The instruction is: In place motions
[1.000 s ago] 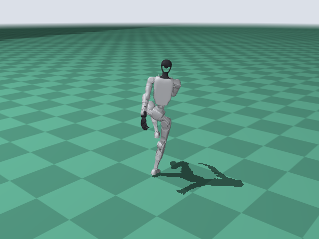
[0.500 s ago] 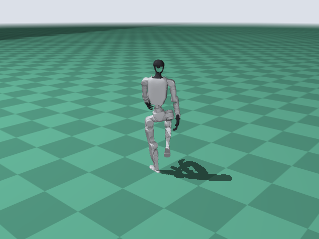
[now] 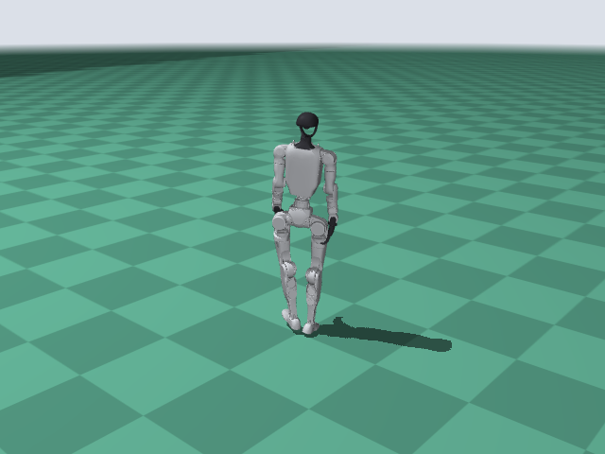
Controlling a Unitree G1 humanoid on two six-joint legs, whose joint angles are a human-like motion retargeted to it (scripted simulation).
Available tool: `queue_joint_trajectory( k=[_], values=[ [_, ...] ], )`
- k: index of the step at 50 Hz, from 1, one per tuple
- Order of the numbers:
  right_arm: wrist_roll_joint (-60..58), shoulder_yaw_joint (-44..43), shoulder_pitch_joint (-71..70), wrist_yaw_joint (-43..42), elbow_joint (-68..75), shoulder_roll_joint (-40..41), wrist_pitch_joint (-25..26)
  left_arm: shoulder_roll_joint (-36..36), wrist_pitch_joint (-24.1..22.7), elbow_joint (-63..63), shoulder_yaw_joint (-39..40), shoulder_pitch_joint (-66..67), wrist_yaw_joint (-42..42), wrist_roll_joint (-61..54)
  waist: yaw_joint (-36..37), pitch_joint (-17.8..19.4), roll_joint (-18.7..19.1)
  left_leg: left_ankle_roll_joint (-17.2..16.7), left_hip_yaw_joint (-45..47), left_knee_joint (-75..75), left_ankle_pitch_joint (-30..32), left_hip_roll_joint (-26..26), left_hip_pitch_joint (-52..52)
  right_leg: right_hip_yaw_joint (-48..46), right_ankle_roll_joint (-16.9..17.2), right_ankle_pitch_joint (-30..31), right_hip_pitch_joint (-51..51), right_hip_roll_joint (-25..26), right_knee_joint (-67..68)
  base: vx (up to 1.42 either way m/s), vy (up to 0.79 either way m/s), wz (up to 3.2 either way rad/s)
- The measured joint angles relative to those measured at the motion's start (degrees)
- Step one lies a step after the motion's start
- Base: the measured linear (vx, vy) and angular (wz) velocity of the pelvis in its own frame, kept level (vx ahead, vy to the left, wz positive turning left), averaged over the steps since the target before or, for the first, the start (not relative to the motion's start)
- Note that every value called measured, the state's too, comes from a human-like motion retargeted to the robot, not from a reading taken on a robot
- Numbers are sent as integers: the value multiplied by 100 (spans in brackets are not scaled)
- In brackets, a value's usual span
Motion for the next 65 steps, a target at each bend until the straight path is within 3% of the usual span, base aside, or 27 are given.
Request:
queue_joint_trajectory(
  k=[2, 5, 9, 13, 18, 23, 27, 35, 40, 43, 45, 53, 65],
  values=[
    [88, 416, -257, 218, -656, 211, -152, 16, -172, 1175, 216, 49, 368, 430, 213, -324, 62, -53, 38, 240, 25, 181, -535, -541, 81, -56, -323, -117, 53, -6, 1, -78],
    [287, 1225, -678, 373, -1573, 425, -387, 347, -83, 2324, 14, 110, 865, 442, -53, 128, 15, 2, 0, 133, 67, 112, -202, -15, -235, 74, -276, 194, 91, 1, 4, 19],
    [129, 1802, -1161, 380, -2361, 420, -649, 673, 641, 3735, -95, -425, 405, 1286, -633, 402, 134, 32, -212, 99, 249, 206, -237, -699, -205, 19, -110, 120, 62, -15, 0, 79],
    [160, 1712, -1094, 250, -2586, 226, -858, 774, 978, 3166, -313, -197, -55, 2075, -503, 305, 14, -12, -343, 28, 379, 139, -284, -845, -242, -7, -72, 53, 9, 9, 3, 57],
    [52, 1229, -924, 134, -1677, -10, -789, 582, 985, 2610, -265, -128, 135, 1766, -78, 270, -161, 18, -488, -329, 572, -67, -140, -926, -272, -79, -14, -74, 37, 1, 5, 28],
    [-204, 1052, -1024, -172, 209, -275, -203, 281, 1024, 2821, -129, -486, 227, 1239, 18, 224, -98, 28, -395, -660, 804, -104, -82, -974, -248, -128, 31, -87, -16, -3, 7, 28],
    [-1124, 1279, -812, -386, 937, -321, 448, 481, 1460, 2792, -637, -615, -225, 2121, -45, 167, -56, 26, -554, -667, 854, -123, -148, -1169, -225, -172, 33, -149, -32, -1, 7, 33],
    [-2186, 1401, -210, 37, 742, -107, 326, 698, 1480, 2666, -759, -601, -365, 2382, -75, 206, -19, 66, -523, -729, 843, -187, -81, -1207, -309, -214, 49, -61, -73, -2, 2, -3],
    [-1445, 990, -162, -111, 637, -83, 373, 561, 1501, 2914, -391, -671, -561, 1845, -683, 219, 86, 131, -962, -730, 874, -290, -95, -1652, -506, -144, 23, 92, -199, -2, 2, 56],
    [-1230, 934, -224, -16, 617, -118, 434, 486, 1483, 2982, -229, -673, -876, 1614, -930, 217, 125, 81, -1080, -630, 935, -214, -197, -1766, -388, -92, -15, -76, -162, -3, 3, 13],
    [-1168, 1006, -305, 63, 581, -150, 458, 493, 1480, 2985, -166, -683, -943, 1587, -416, 191, 111, 9, -487, -661, 889, -81, -184, -1142, -268, -144, -106, -109, -48, -3, 2, -180],
    [-1497, 1321, -447, -186, 257, -143, 232, 598, 1373, 2859, -392, -663, -826, 1767, -401, 243, 161, 56, -449, -775, 883, -136, -17, -1070, -255, -140, -104, -72, -20, -1, 0, -21],
    [-1331, 1363, -443, 164, 2, 98, 170, 549, 1342, 2910, -320, -715, -831, 1618, -438, 229, 152, 69, -488, -772, 906, -136, 14, -1066, -274, -174, -122, -56, 12, 0, 0, 0]
  ],
)
